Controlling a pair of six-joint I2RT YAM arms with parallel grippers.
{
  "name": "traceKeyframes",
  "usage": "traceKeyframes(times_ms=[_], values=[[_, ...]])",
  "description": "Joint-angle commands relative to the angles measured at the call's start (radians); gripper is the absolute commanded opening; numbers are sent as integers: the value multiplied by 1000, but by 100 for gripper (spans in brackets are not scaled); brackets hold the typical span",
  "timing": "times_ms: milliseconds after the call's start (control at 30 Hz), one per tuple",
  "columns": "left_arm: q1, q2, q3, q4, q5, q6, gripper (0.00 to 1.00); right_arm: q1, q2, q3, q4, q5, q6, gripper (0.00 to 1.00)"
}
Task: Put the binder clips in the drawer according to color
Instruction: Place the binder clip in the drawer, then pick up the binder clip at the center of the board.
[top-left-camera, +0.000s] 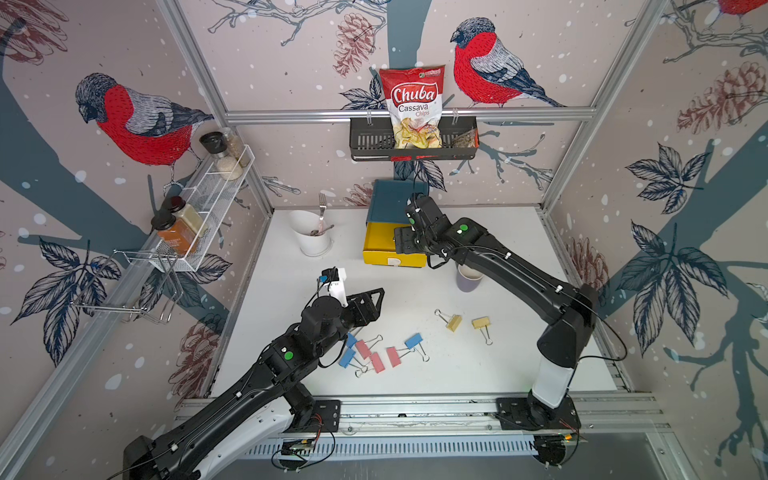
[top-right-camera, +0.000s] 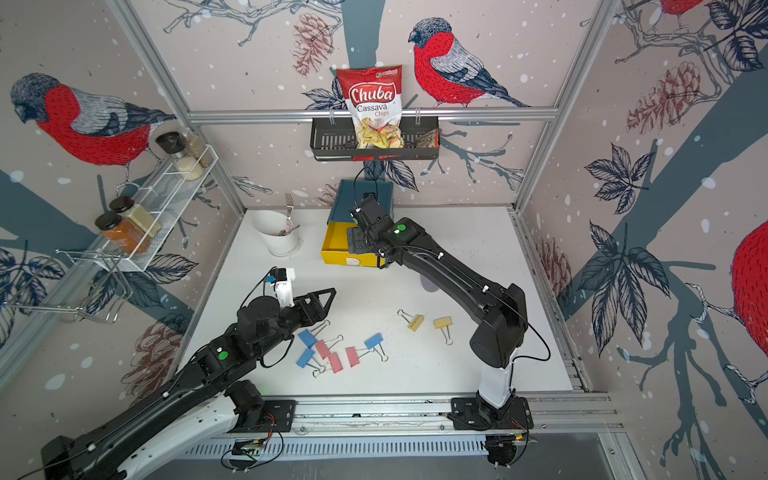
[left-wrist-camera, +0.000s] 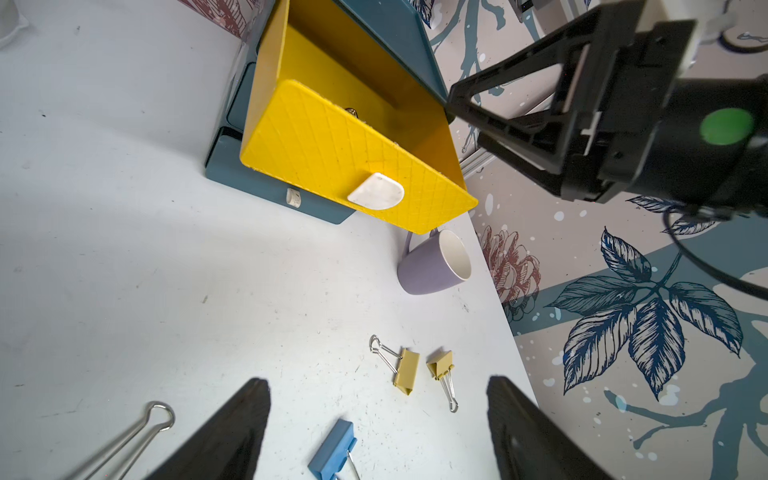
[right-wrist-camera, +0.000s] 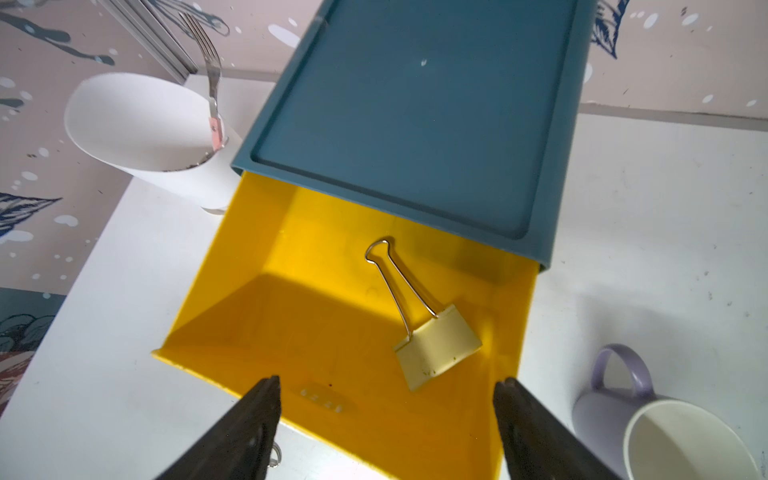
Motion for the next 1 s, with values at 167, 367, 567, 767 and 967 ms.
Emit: traceKeyframes(times_ms=[167, 367, 567, 767, 967], values=[[1, -6, 23, 45, 7, -14, 86, 2, -351, -449, 146, 109, 79, 76], [1, -8, 24, 38, 0, -24, 86, 74, -601, -895, 220, 114, 315, 69], [0, -7, 27, 32, -7, -43, 86, 158, -578, -1060, 212, 130, 535, 72], [1, 4, 41, 4, -13, -61, 85, 159, -443, -1115, 283, 89, 647, 72], [1, -10, 39, -14, -21, -68, 85, 165, -341, -1106, 305, 91, 715, 70]])
